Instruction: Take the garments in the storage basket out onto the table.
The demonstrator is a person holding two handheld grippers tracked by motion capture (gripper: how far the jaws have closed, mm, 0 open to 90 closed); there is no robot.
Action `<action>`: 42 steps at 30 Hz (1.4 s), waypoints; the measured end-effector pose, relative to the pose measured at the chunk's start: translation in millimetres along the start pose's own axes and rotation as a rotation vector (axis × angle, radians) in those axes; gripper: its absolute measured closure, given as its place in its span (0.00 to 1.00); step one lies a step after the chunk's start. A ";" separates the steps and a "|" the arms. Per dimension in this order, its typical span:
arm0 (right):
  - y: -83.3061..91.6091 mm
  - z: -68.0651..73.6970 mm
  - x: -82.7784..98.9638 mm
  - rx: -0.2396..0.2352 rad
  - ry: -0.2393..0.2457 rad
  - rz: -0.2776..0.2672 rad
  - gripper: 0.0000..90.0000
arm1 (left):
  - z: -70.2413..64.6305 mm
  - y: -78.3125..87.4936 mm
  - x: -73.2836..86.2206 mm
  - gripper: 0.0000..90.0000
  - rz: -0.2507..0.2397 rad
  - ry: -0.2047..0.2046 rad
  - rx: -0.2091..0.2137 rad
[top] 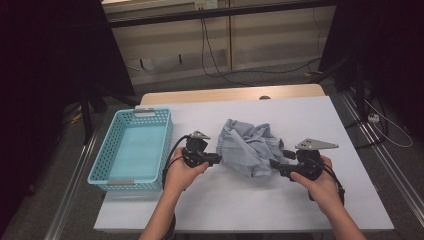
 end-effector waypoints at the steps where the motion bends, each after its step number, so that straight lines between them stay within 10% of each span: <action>1: -1.6 1.5 1.8 -0.006 -0.001 0.009 0.39 | 0.0 0.3 -0.3 0.85 0.000 -0.002 0.000; 8: -20.7 12.4 18.6 -0.025 0.019 0.069 0.45 | 3.6 4.3 -3.0 0.61 -0.036 0.004 -0.037; 13: -22.2 15.4 22.3 -0.036 0.017 0.067 0.82 | 7.4 8.2 -5.8 0.46 -0.061 0.028 -0.057; 17: -18.2 17.0 22.8 -0.065 0.042 0.077 0.92 | 8.9 9.1 -8.8 0.37 -0.079 0.030 -0.070; 23: 2.6 7.8 17.0 -0.038 0.059 0.069 0.94 | 13.9 13.2 -18.2 0.29 -0.129 0.042 -0.104; 29: 17.9 -16.9 24.0 0.024 -0.030 0.052 0.94 | 15.6 10.7 -28.5 0.23 -0.157 0.041 -0.109; 38: 25.7 -13.3 33.7 0.029 -0.031 0.067 0.94 | 9.1 -8.1 -47.9 0.18 -0.194 0.058 -0.038; 42: 24.2 -8.0 37.8 0.023 -0.020 0.087 0.94 | 3.9 -17.4 -51.2 0.34 -0.188 0.035 0.014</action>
Point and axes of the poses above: each handheld gripper's, and its own axes: y roughly backward along the jaws, x roughly out of its underside, z roughly to its left, the point moved 4 cm from there along -y, roughly forward along the jaws, and after that the axes turned 8 degrees about -y, right-handed, at the moved point
